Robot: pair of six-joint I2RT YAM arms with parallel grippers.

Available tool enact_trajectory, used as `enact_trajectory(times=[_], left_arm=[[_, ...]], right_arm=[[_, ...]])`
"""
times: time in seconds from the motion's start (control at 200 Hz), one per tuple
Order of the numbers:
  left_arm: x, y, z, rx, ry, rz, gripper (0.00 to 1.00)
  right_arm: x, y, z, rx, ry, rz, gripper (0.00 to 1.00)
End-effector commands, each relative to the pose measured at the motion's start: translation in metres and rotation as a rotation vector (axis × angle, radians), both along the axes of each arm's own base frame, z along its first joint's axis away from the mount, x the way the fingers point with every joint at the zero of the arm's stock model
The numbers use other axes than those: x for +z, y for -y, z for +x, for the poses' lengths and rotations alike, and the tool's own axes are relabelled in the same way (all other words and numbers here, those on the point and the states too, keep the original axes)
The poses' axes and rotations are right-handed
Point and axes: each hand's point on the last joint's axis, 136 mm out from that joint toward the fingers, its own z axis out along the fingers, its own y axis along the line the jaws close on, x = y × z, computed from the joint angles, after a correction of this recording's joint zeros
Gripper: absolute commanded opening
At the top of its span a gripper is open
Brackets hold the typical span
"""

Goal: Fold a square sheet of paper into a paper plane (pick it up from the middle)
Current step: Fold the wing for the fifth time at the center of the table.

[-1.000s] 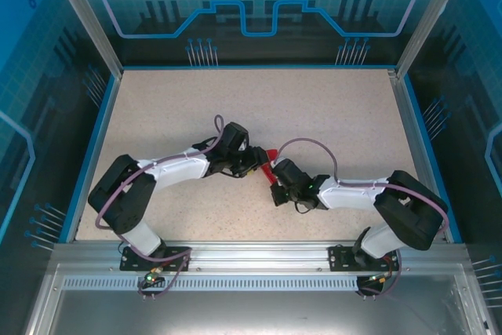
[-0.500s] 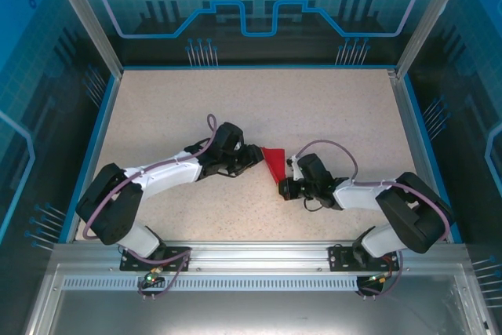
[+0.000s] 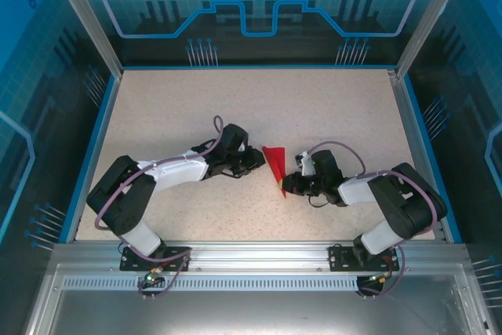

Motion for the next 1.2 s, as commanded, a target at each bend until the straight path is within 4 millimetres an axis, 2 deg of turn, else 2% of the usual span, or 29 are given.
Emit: enact_trajectory(times=[0.0,0.355,0.69,1.01,1.195], left_arm=[[0.007,0.022,0.001,-0.065,0.023,-0.068,0.23],[0.008,0.054,0.008,-0.149,0.046,-0.161,0.23],[-0.010,0.070,0.017,-0.177,0.031,-0.170,0.23],[-0.006,0.069,0.017,-0.189,0.074,-0.174,0.25],[-0.012,0.067,0.017,-0.186,0.071,-0.166,0.25]], right_arm=[[0.004,0.001,0.001,-0.010,-0.026,0.074,0.06],[-0.005,0.010,0.006,-0.057,-0.130,0.178,0.06],[-0.013,0.019,0.005,-0.084,-0.165,0.187,0.06],[-0.020,0.023,0.007,-0.123,-0.229,0.229,0.06],[-0.029,0.026,0.004,-0.149,-0.287,0.232,0.05]])
